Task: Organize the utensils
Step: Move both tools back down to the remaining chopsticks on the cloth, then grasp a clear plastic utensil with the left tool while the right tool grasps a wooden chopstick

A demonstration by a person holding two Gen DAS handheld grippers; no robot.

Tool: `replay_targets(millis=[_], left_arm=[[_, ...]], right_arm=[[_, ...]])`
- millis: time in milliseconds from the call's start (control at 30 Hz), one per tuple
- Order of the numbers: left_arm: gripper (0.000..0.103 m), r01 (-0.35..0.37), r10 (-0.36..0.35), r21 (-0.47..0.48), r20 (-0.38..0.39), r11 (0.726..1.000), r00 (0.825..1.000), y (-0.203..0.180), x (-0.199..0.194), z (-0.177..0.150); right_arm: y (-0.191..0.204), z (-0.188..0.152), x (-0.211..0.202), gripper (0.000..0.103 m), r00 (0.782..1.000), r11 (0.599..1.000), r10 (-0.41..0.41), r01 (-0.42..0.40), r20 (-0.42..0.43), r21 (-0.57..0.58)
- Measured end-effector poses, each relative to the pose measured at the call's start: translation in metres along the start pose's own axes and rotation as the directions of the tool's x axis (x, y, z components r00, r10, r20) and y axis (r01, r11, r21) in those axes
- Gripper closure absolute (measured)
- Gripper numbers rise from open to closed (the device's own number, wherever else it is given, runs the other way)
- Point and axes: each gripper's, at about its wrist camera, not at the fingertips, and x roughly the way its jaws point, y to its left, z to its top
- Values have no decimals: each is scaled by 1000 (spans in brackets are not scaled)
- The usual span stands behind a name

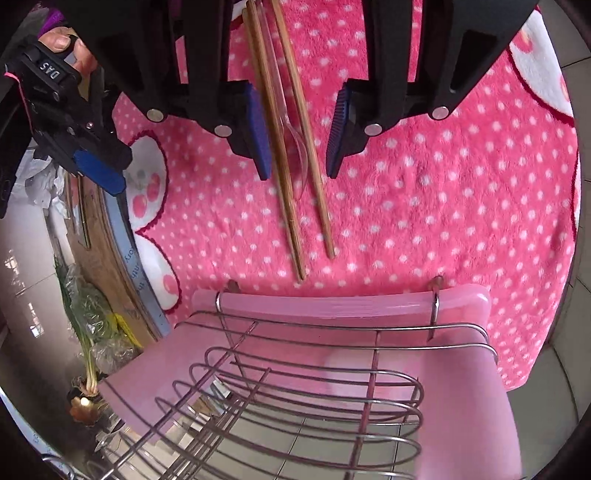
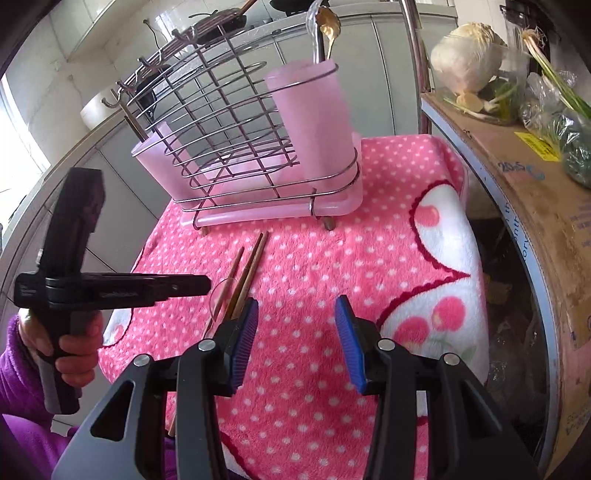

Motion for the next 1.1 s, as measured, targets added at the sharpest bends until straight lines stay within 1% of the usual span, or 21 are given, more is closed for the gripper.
replay_targets(millis=[133, 167, 200, 267, 300, 333, 367, 567, 700, 833, 900, 1033, 1067, 1100], left_arm=[[83, -42, 42, 11, -34, 999, 999, -7, 18, 1], [86, -52, 52, 15, -37, 999, 998, -7, 21, 3], [92, -61, 62, 15, -38, 998, 997, -8, 23, 3], [96, -69, 69, 11, -40, 998, 997, -6, 27, 4], [97, -68, 69, 9, -39, 998, 997, -4, 28, 5], [98, -60, 60, 3, -40, 998, 997, -3, 28, 5], [101, -54, 53, -4, -35, 999, 998, -1, 27, 6], [101, -43, 43, -30, 19, 999, 999, 22, -2, 12], [101, -63, 65, -50, 51, 997, 997, 41, -20, 14], [101, -106, 111, -76, 65, 991, 992, 66, -31, 13], [101, -122, 128, -90, 70, 988, 989, 78, -33, 14], [101, -118, 127, -123, 70, 985, 989, 100, -38, 8], [101, -121, 130, -124, 68, 985, 989, 104, -37, 7], [101, -128, 137, -121, 67, 984, 988, 106, -36, 7]], right_arm=[[-2, -2, 4, 59, 1000, 1000, 17, -17, -9, 18], [-1, -2, 4, 59, 1000, 1000, 21, -21, -9, 19], [-1, -2, 4, 59, 1000, 1000, 23, -23, -9, 18], [0, -2, 4, 59, 1000, 999, 28, -28, -9, 18], [0, -2, 5, 59, 999, 999, 32, -32, -11, 21], [-1, -2, 5, 59, 999, 999, 37, -36, -11, 22], [-1, -2, 6, 59, 999, 999, 41, -41, -12, 25], [3, 0, 12, 59, 997, 997, 65, -64, -29, 30], [11, 4, 22, 59, 995, 996, 86, -84, -53, 22], [17, 12, 41, 60, 989, 993, 113, -109, -96, 44], [20, 17, 53, 76, 984, 991, 128, -121, -124, 63], [28, 29, 76, 81, 977, 989, 135, -121, -168, 86], [30, 32, 83, 85, 973, 988, 137, -121, -186, 97], [32, 35, 90, 86, 969, 987, 138, -118, -203, 106]])
